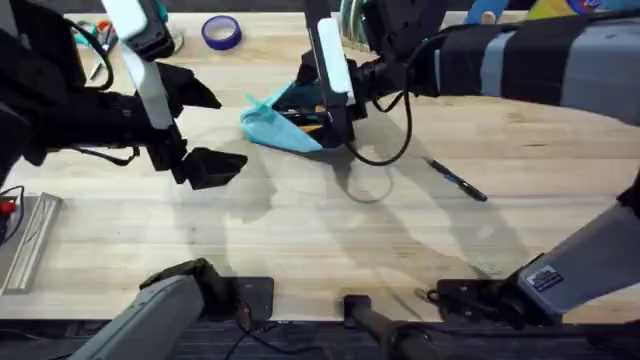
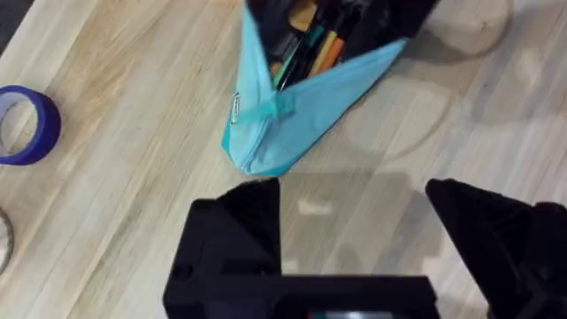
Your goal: Unzip the bag, pick up the pens from the table one at a time and place them inside, then zip the bag closed.
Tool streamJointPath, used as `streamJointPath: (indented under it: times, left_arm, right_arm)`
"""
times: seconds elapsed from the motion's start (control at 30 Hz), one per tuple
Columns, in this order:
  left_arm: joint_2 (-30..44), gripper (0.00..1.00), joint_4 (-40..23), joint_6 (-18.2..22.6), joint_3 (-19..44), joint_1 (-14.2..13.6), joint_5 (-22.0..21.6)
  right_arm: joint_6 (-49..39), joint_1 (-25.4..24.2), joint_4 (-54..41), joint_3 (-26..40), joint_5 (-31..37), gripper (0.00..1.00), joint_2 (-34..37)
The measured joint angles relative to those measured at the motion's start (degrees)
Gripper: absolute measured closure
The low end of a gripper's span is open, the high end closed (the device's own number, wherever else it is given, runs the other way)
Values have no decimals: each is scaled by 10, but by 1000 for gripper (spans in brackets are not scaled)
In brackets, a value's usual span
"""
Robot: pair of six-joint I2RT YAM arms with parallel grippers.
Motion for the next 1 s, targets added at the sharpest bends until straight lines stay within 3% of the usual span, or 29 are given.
streamJointPath:
  times: [0.67, 1.0]
  left_arm:
    - [0, 8, 0, 0, 0, 0, 0]
    - [0, 7, 0, 0, 0, 0, 0]
  right_arm:
    - [35, 1, -1, 0, 3, 7, -4]
    - [147, 1, -59, 1, 4, 6, -105]
